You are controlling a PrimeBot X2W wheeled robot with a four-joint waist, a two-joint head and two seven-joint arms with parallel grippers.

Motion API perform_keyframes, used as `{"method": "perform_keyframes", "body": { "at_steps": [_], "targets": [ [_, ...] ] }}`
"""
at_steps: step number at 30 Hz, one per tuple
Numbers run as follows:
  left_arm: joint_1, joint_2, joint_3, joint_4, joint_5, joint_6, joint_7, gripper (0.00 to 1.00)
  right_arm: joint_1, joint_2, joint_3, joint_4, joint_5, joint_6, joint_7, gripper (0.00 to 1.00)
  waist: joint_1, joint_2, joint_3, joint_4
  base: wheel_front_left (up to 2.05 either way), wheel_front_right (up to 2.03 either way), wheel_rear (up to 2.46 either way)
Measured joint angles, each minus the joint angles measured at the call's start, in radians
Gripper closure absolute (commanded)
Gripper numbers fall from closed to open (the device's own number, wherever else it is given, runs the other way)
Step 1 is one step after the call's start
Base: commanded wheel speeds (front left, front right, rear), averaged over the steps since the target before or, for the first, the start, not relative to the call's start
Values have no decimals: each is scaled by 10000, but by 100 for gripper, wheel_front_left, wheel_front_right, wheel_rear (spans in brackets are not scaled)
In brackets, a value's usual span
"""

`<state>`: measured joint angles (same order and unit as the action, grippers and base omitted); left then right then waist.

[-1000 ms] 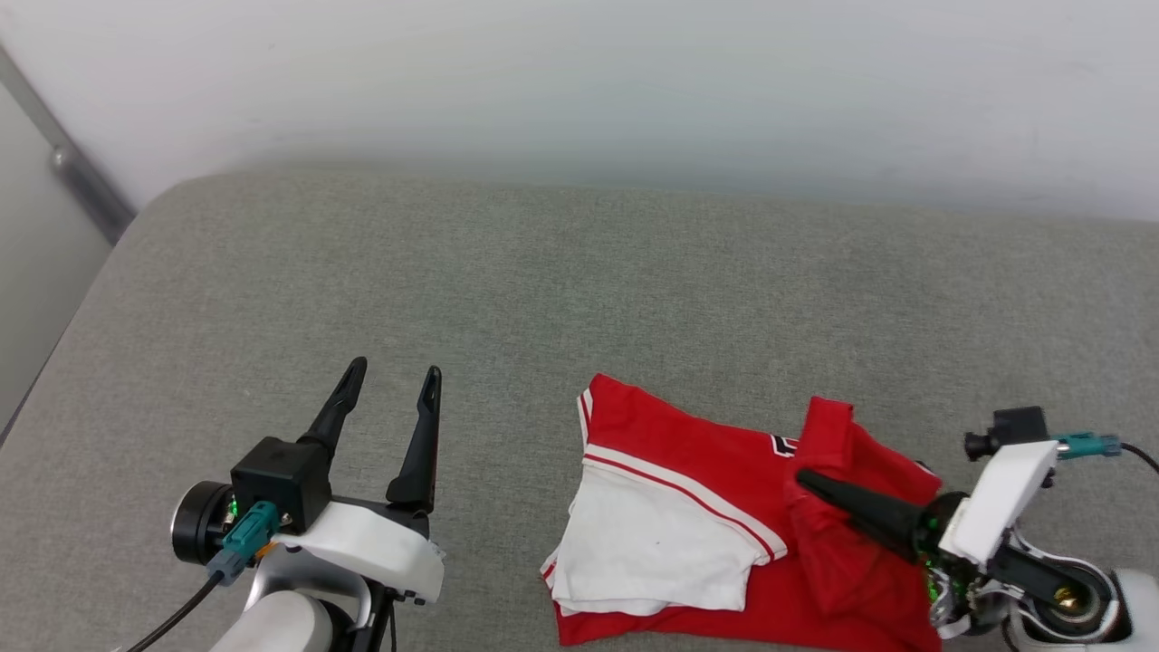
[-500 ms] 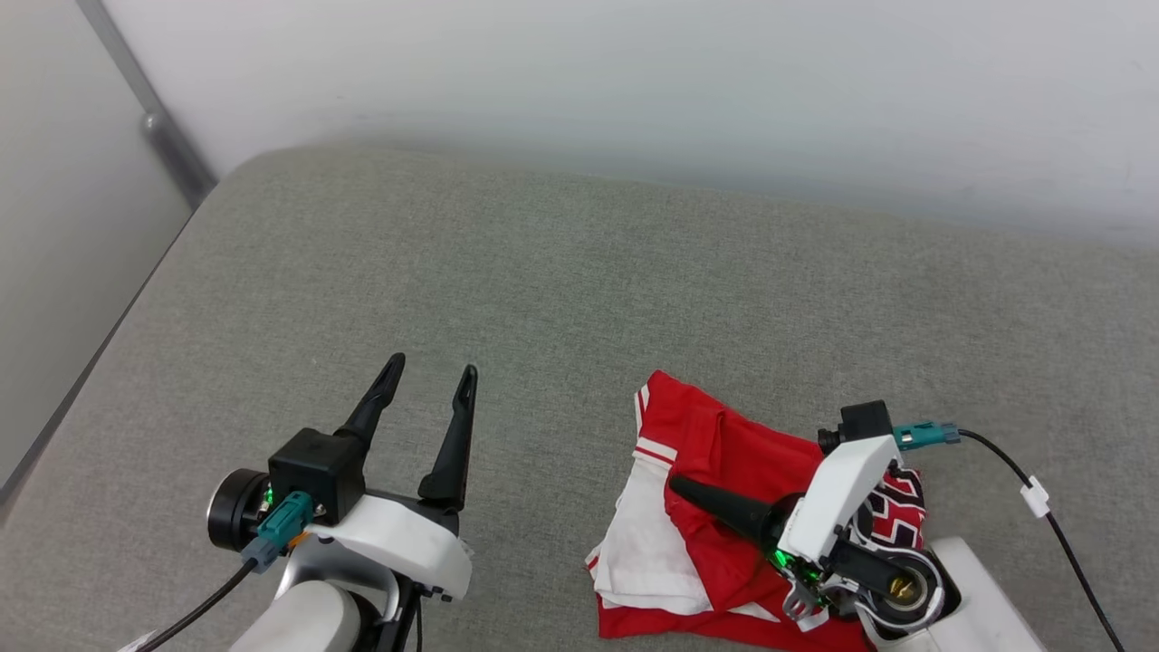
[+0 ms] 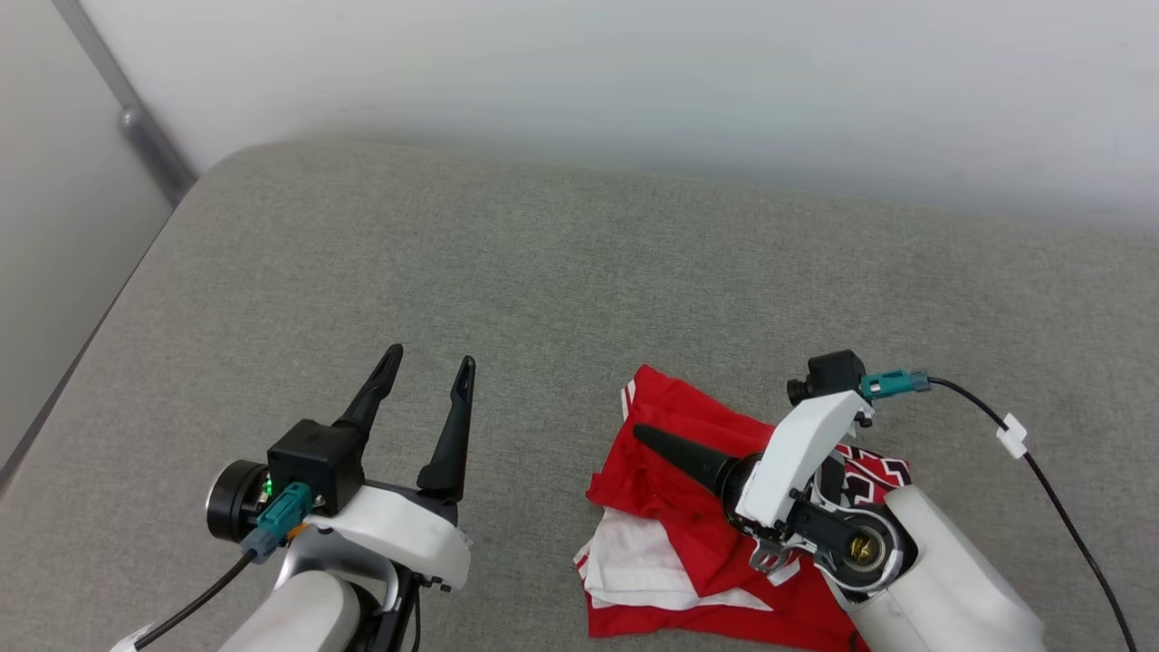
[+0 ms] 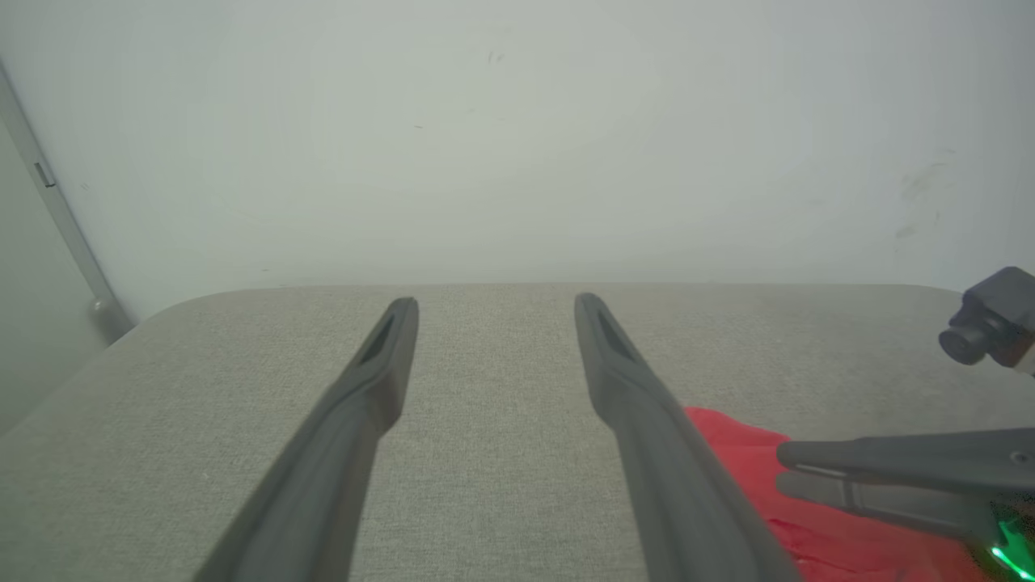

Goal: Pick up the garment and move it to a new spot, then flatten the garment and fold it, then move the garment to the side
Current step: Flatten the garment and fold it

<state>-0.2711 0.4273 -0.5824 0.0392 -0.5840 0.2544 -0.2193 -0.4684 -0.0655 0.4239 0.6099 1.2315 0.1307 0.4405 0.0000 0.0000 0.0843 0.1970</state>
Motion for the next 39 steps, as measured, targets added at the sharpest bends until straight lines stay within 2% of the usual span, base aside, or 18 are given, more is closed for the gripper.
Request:
{"method": "perform_keyframes", "body": {
  "at_steps": [3, 5, 9, 12, 18, 22, 26, 32, 39],
  "targets": [
    [3, 46, 19, 0, 0, 25, 2, 0, -81, -280, 424, -633, -251, 0, 105, 0, 0, 0, -55, -156, 0, 0, 0],
    [7, 67, 44, -25, 0, 92, 0, 0, -147, -642, 755, -1348, -779, 2, -255, 0, 0, 0, -74, -277, 0, 0, 0],
    [99, 117, 88, -71, 0, 203, -13, 0, -303, -1931, 1022, -1969, -3359, 0, -1998, 0, 0, 0, -100, -551, 0, 0, 0],
    [195, 146, 146, -86, -6, 291, -44, 0, -165, -2403, 380, -1916, -5016, 2, -2926, 0, 0, 0, -121, -792, 0, 0, 0],
    [455, 219, 336, 15, -127, 374, -134, 0, 996, -2662, -1925, -2203, -7434, 0, -3749, 0, 0, 0, -199, -1329, 0, 0, 0],
    [664, 238, 445, 209, -205, 374, -219, 0, 1931, -2485, -3494, -3110, -8659, 0, -4082, 0, 0, 0, -360, -1631, 0, 0, 0],
    [893, 236, 581, 295, -255, 364, -309, 0, 2888, -1931, -4364, -4449, -9446, 0, -4305, 0, 0, 0, -563, -1782, 0, 0, 0],
    [1353, 217, 792, 456, -176, 291, -395, 0, 4277, -974, -4742, -6190, -10075, 2, -4291, 0, 0, 0, -814, -1824, 0, 0, 0],
    [1558, 111, 972, 550, 0, 184, -408, 0, 5463, -372, -4872, -7279, -10552, 2, -3948, 0, -1, 0, -901, -1726, 0, 0, 0]
  ]
}}
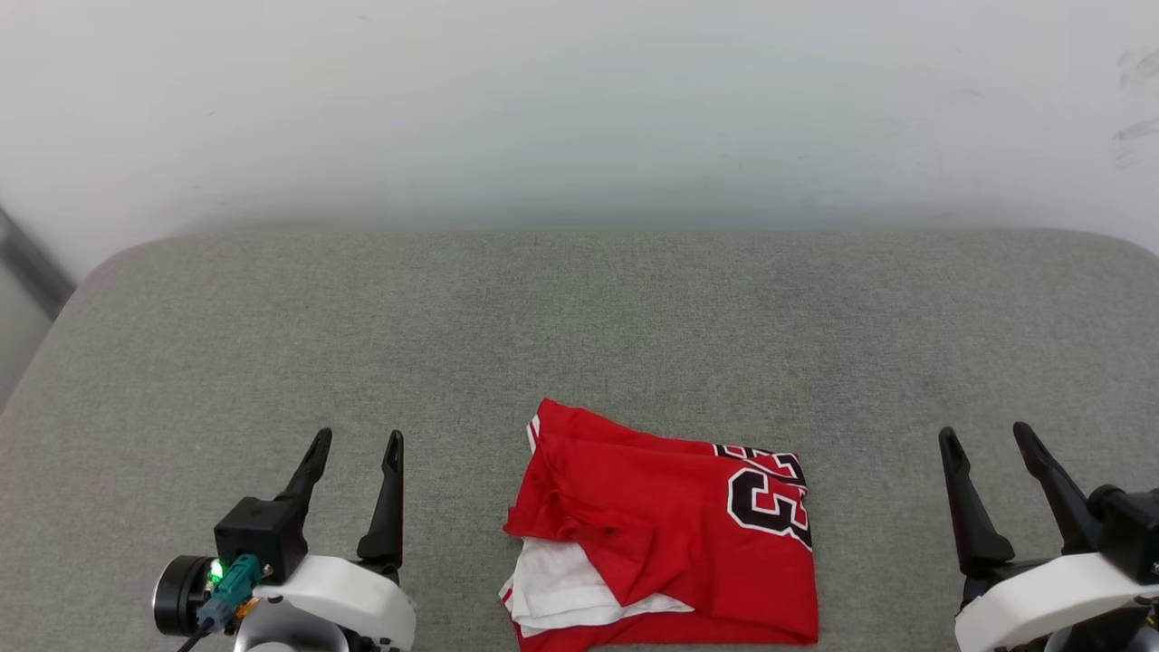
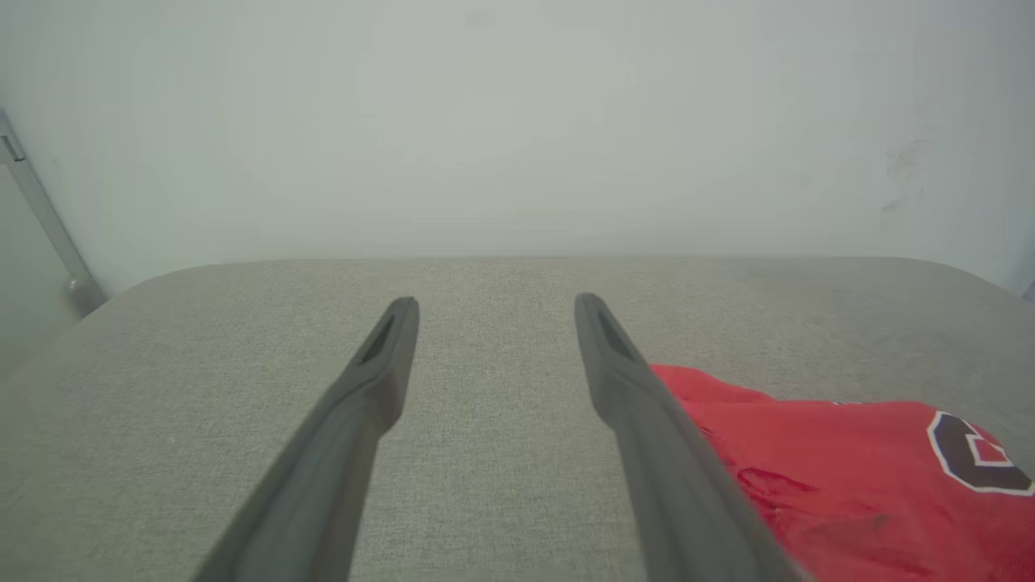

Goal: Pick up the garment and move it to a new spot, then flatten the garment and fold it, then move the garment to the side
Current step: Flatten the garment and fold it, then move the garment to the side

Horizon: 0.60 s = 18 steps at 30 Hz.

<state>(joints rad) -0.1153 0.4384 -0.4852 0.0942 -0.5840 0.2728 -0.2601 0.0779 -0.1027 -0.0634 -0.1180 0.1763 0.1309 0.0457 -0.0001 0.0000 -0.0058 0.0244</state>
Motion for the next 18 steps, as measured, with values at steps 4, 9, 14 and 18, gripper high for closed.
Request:
{"method": "perform_keyframes", "body": {
  "at_steps": [4, 9, 14, 18],
  "targets": [
    [56, -100, 81, 88, 71, -88, -2, 0, 180, 219, -98, -295, 13, 0, 140, 0, 0, 0, 0, -18, 0, 0, 0],
    [54, -244, 222, 153, 178, -199, -13, 0, 300, 341, -109, -493, -33, 0, 322, 0, 1, 0, 24, -70, 0, 0, 0],
    [55, -351, 362, 244, 270, -322, -15, 0, 354, 401, -111, -608, -35, 0, 531, 0, 1, 0, 37, -107, 0, 0, 0],
    [56, -424, 466, 286, 374, -353, -15, 0, 455, 447, -345, -518, 111, 0, 1026, 0, 1, 0, 41, -130, 0, 0, 0]
  ]
}}
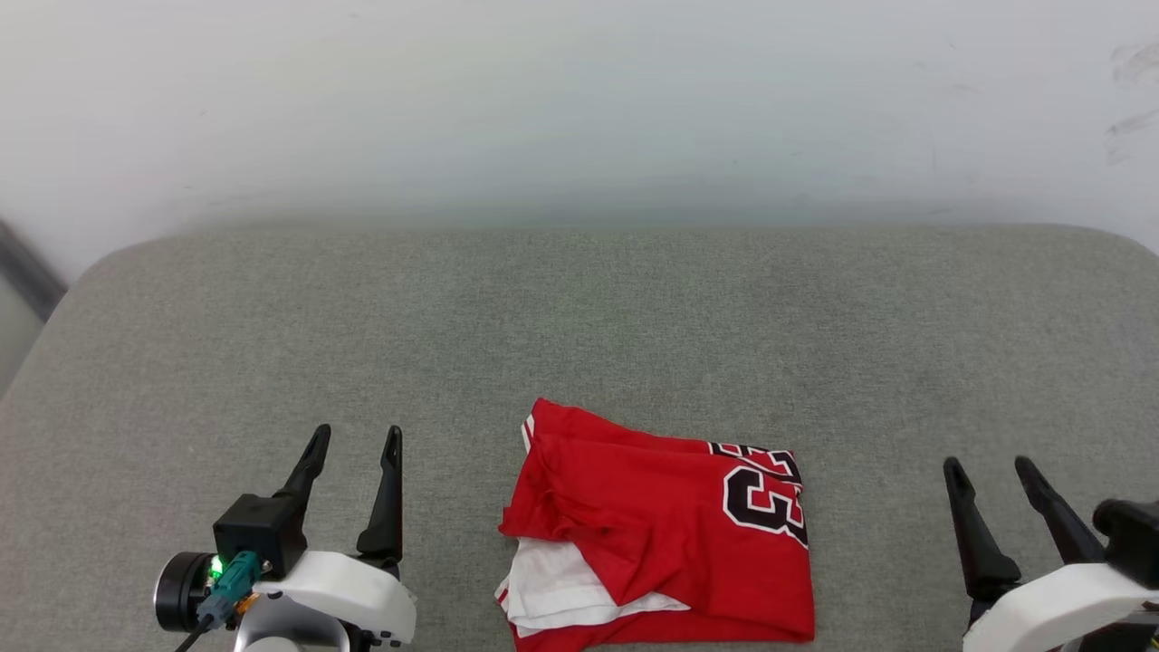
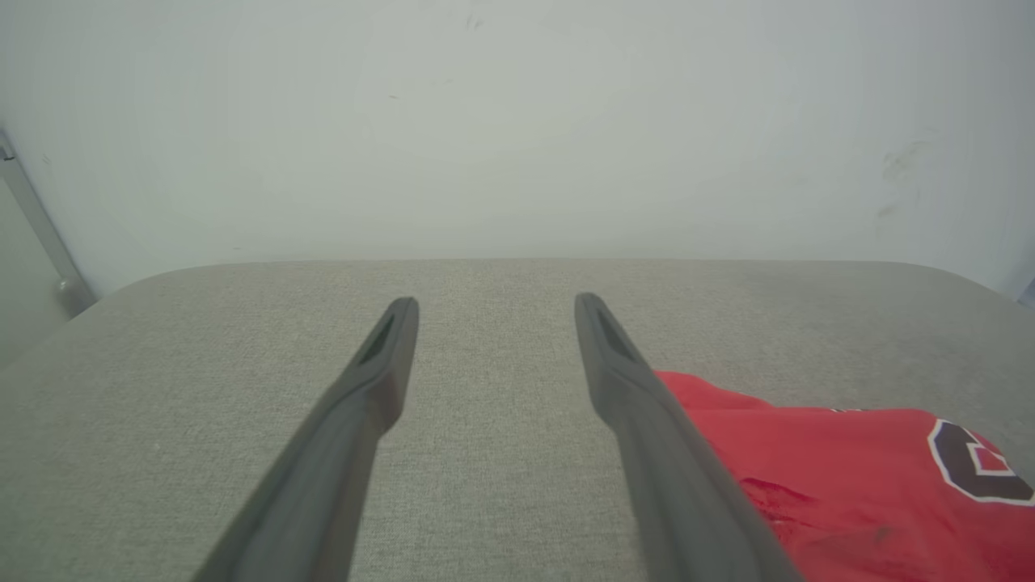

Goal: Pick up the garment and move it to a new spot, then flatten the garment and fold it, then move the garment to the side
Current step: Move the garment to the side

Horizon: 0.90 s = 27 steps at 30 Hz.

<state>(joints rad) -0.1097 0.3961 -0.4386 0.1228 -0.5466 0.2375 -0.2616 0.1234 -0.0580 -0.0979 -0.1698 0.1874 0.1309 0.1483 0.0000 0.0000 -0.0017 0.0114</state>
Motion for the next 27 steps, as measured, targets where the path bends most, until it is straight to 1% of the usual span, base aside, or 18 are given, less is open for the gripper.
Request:
{"method": "perform_keyframes", "body": {
  "at_steps": [4, 8, 9, 11, 12, 14, 16, 18, 20, 21, 23, 26, 27],
  "targets": [
    [1, -119, 171, -17, 98, -69, 0, 0, 4, 4, -757, 775, 972, 0, 1519, 0, 0, 0, 24, -2, 0, 0, 0],
    [-50, -297, 309, -65, 251, -176, -4, 0, -81, -405, -1718, 1904, 1960, 0, 3396, 0, 0, 0, 155, 91, 0, 0, 0],
    [-86, -349, 372, -96, 265, -188, -12, 0, -191, -420, -1902, 2163, 2291, -6, 3808, 0, 1, 0, 199, 131, 0, 0, 0],
    [-154, -397, 491, -169, 362, -265, -12, 0, -460, -523, -1977, 2543, 2646, 0, 4585, 0, 0, 0, 316, 199, 0, 0, 0],
    [-179, -445, 533, -196, 426, -282, -12, 0, -633, -472, -2042, 2746, 3127, -2, 4993, 0, 0, 0, 378, 241, 0, 0, 0],
    [-219, -558, 596, -240, 516, -357, -12, 0, -886, -451, -2061, 3064, 3411, 0, 5616, 0, 0, 0, 517, 321, 0, 0, 0],
    [-232, -616, 683, -232, 573, -431, -12, 0, -1258, -309, -2142, 3394, 3944, -2, 6098, 0, 0, 0, 668, 406, 0, 0, 0],
    [-321, -675, 777, -247, 644, -506, -12, 0, -1774, -113, -2161, 3820, 4788, -2, 6732, 0, 1, -1, 854, 472, 0, 0, 0],
    [-448, -754, 840, -245, 731, -573, -12, 0, -2202, 19, -1994, 4171, 5561, -2, 7191, 0, 1, 0, 1040, 547, 0, 0, 0],
    [-481, -807, 848, -244, 779, -616, -12, 0, -2371, 44, -1908, 4307, 5906, -2, 7242, 0, 1, 0, 1122, 591, 0, 0, 0],
    [-543, -892, 871, -205, 855, -706, -12, 0, -2683, 35, -1551, 4581, 6199, -2, 7348, 0, 1, 0, 1298, 673, 0, 0, 0],
    [-715, -970, 917, -144, 949, -840, -12, 0, -3027, 50, -1055, 4957, 7210, -2, 7413, 0, 1, 0, 1526, 811, 0, 0, 0],
    [-755, -1005, 936, -119, 957, -882, -12, 0, -3112, 52, -861, 5035, 7380, 0, 7373, 0, 1, 0, 1587, 858, 0, 0, 0]
  ]
}}
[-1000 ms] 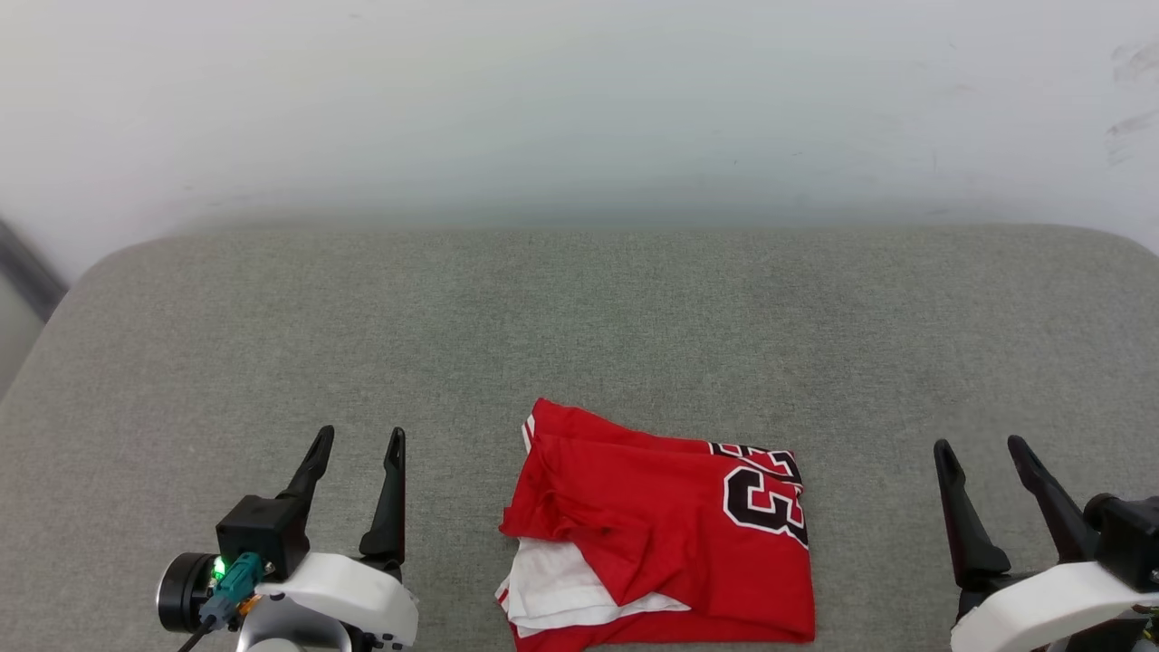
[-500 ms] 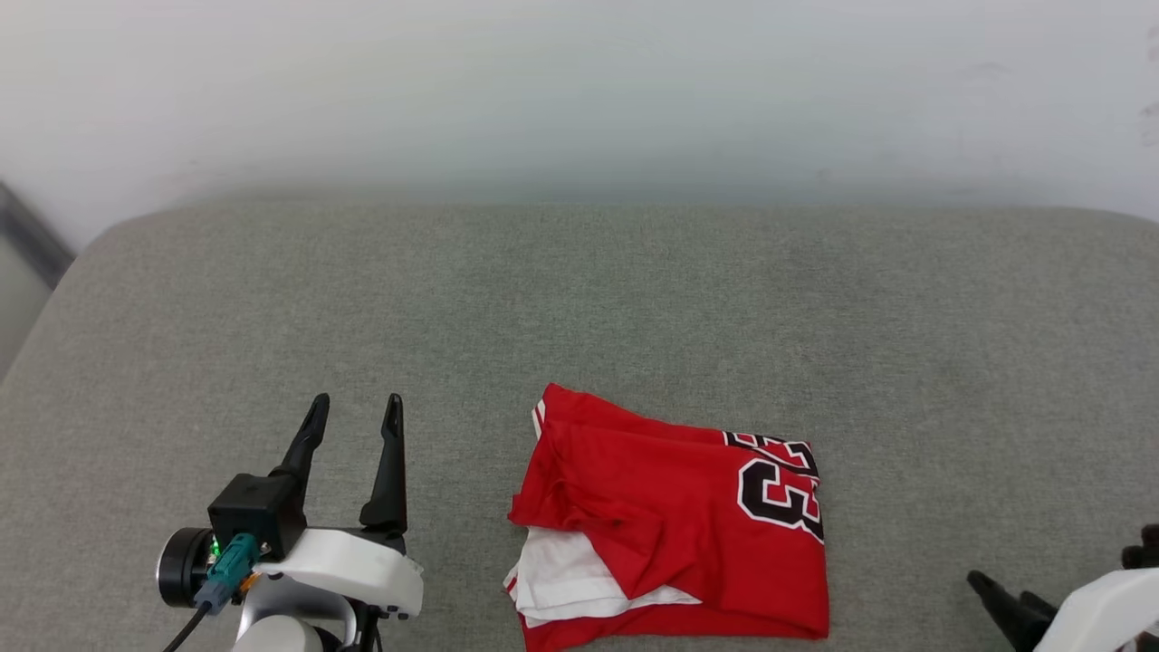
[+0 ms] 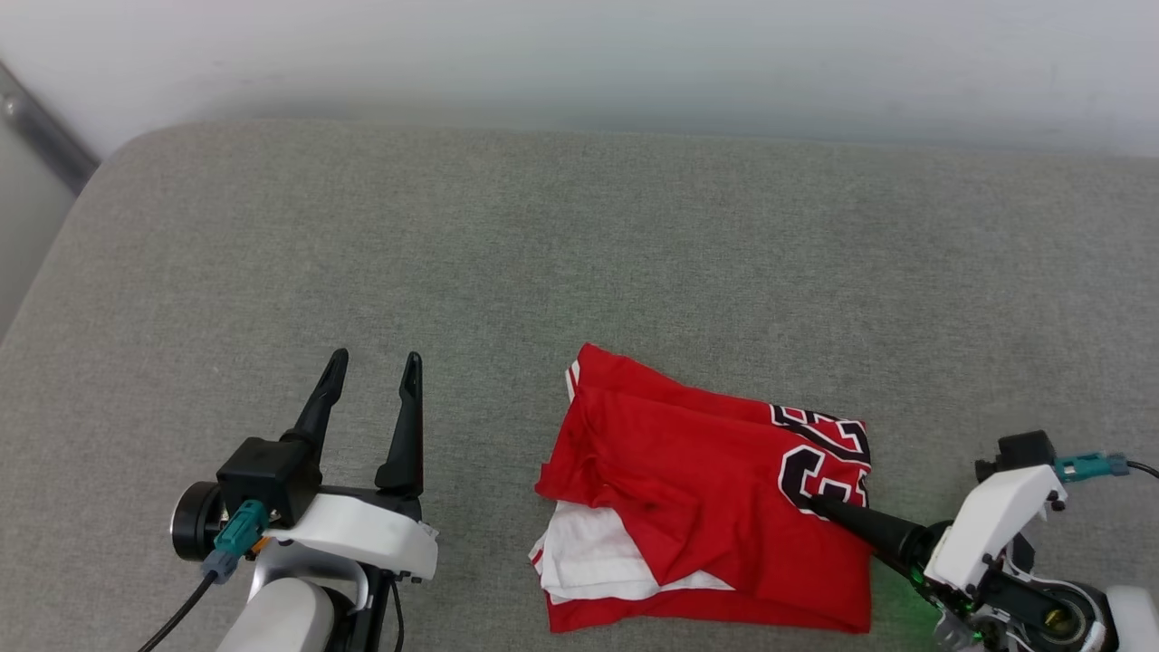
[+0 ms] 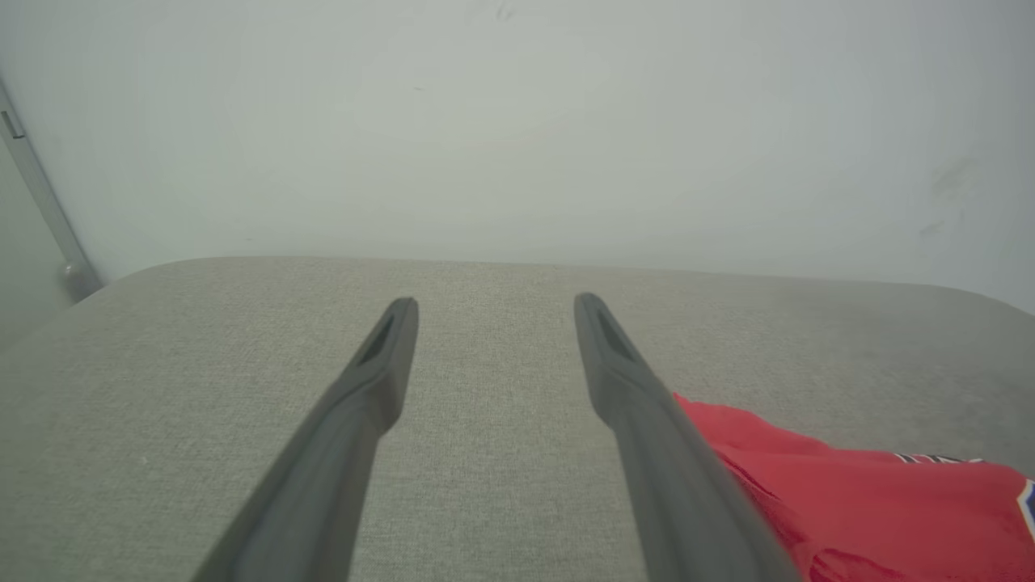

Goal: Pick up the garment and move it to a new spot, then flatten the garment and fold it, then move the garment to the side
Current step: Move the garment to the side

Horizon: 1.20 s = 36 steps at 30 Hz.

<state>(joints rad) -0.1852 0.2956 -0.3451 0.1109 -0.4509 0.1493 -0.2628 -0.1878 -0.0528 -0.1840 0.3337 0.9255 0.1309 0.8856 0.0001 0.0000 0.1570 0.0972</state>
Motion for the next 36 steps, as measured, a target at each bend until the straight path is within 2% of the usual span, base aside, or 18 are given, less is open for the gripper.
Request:
{"method": "perform_keyframes", "body": {
  "at_steps": [4, 5, 6, 7, 13, 19, 24, 28, 36],
  "targets": [
    [-96, -107, 69, 125, 136, -134, 0, 0, -252, 4, 453, 339, 368, 0, -322, 0, 0, 0, 138, 177, 0, 0, 0],
    [-99, -142, 86, 161, 174, -174, 0, 0, -301, 4, 539, 405, 376, 0, -393, 5, 0, 0, 132, 210, 0, 0, 0],
    [-98, -171, 98, 192, 178, -180, 0, 0, -345, -8, 650, 451, 295, 0, -541, 69, 0, 0, 112, 233, 0, 0, 0],
    [-99, -198, 125, 211, 207, -190, 0, 0, -388, -90, 825, 485, 113, 0, -677, 100, 0, 0, 84, 247, 0, 0, 0],
    [14, -232, 337, 270, 380, -255, 0, 0, -410, -560, 1530, 380, -10, 0, -1279, 100, 0, 0, -198, 170, 0, 0, 0],
    [243, -280, 476, 249, 458, -341, 0, 0, -422, -1791, 2801, -125, -1404, 0, -2163, 100, 0, 0, -493, -292, 0, 0, 0],
    [418, -349, 575, 171, 525, -399, 0, 0, -560, -2709, 3471, -98, -3064, 0, -2706, 100, 0, 0, -665, -975, 0, 0, 0],
    [371, -364, 654, -10, 616, -449, 0, 0, -1162, -3076, 3768, -88, -4142, 2, -3241, 100, 0, 0, -600, -1685, 0, 0, 0],
    [-337, -318, 414, -198, 976, -719, 21, 0, -2553, -3745, 3777, 548, -5373, 4, -4006, 100, 0, 0, 147, -3018, 0, 0, 0]
  ]
}}
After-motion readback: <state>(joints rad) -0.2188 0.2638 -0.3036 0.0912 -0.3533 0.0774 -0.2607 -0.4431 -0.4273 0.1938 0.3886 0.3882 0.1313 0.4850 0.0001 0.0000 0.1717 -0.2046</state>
